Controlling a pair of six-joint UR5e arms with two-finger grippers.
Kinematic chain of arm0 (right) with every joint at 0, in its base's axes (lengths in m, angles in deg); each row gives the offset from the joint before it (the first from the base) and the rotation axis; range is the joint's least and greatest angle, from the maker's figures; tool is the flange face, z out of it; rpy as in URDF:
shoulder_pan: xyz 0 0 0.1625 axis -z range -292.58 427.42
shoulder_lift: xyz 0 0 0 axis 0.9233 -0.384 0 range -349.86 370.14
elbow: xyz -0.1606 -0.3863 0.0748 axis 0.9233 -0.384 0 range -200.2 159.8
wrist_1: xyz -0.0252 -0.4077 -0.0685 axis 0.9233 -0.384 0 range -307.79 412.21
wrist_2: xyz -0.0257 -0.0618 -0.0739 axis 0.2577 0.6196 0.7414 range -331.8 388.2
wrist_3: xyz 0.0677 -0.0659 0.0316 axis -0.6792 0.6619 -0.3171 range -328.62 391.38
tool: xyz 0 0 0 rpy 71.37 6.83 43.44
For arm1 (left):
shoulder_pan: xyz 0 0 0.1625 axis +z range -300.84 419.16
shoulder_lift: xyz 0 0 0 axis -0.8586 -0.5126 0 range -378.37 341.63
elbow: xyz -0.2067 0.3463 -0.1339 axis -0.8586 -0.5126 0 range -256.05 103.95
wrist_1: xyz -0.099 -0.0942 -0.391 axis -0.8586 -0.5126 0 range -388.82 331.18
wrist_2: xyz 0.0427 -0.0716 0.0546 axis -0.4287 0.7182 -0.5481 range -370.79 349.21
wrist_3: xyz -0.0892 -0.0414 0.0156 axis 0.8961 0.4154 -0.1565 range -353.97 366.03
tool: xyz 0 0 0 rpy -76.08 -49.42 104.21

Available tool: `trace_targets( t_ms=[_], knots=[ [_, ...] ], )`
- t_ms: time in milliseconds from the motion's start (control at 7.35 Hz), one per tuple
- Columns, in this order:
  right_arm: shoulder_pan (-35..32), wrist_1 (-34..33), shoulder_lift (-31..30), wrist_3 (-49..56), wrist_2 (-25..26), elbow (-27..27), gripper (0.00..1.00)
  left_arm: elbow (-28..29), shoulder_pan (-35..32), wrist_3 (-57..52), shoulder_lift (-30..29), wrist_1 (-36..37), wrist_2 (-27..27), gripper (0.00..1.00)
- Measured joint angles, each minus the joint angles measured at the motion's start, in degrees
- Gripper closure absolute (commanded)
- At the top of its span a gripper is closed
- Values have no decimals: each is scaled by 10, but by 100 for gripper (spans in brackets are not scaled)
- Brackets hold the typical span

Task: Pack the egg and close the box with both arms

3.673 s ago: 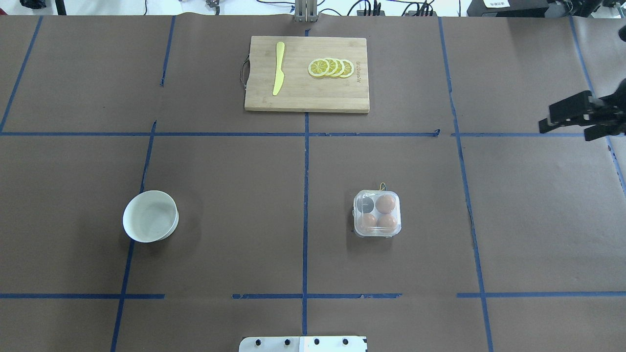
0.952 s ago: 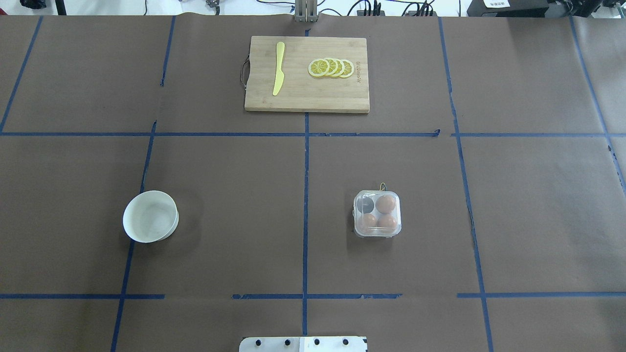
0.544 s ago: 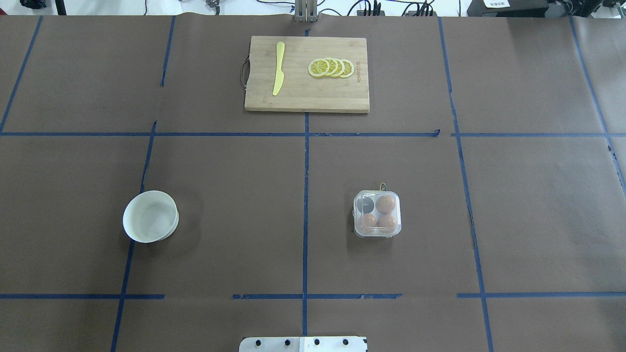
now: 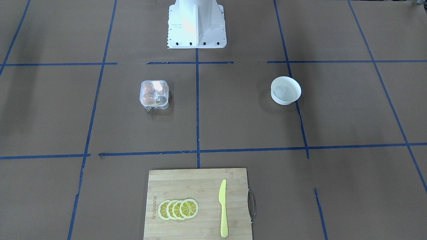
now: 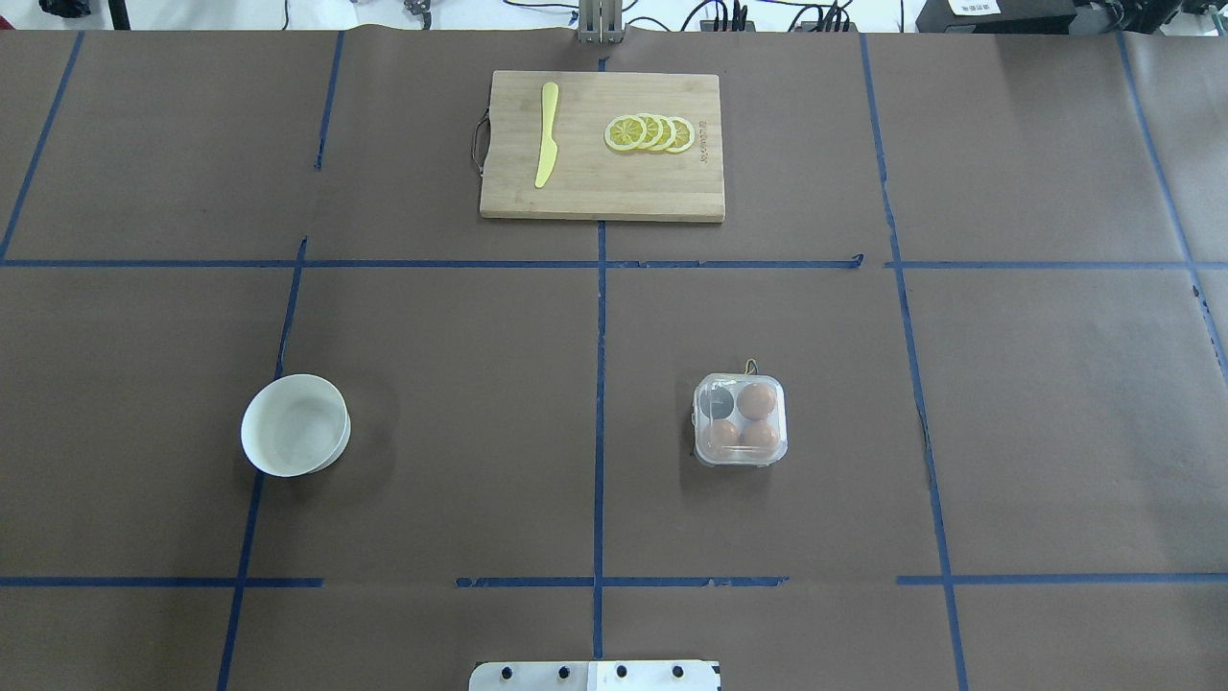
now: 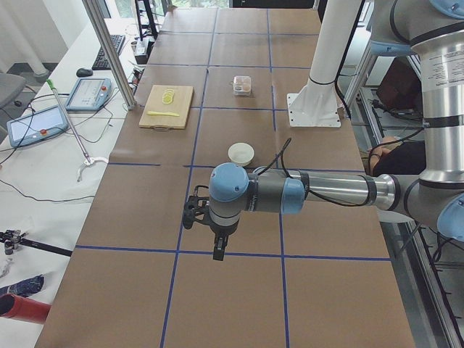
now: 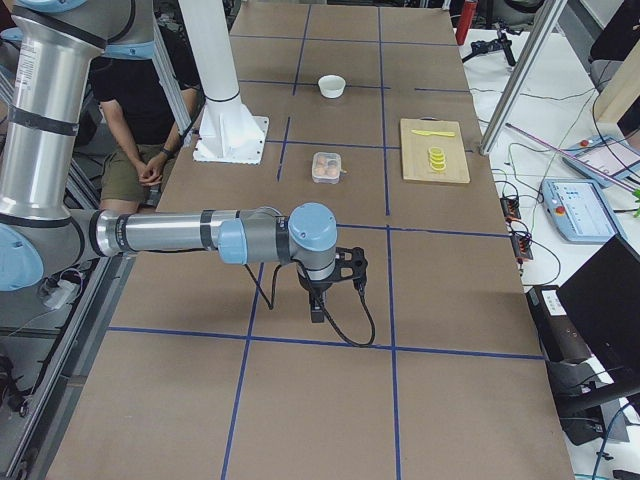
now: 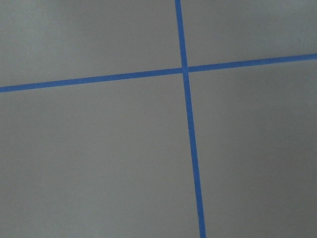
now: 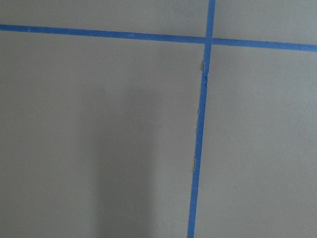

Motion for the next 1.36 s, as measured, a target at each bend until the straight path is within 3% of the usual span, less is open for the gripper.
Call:
trace_targets(
  t_ms=[1361],
  knots=[
    [0,4,-2,8,-6,-14,0,12,17,-16,-1,-34,-40,0]
  ],
)
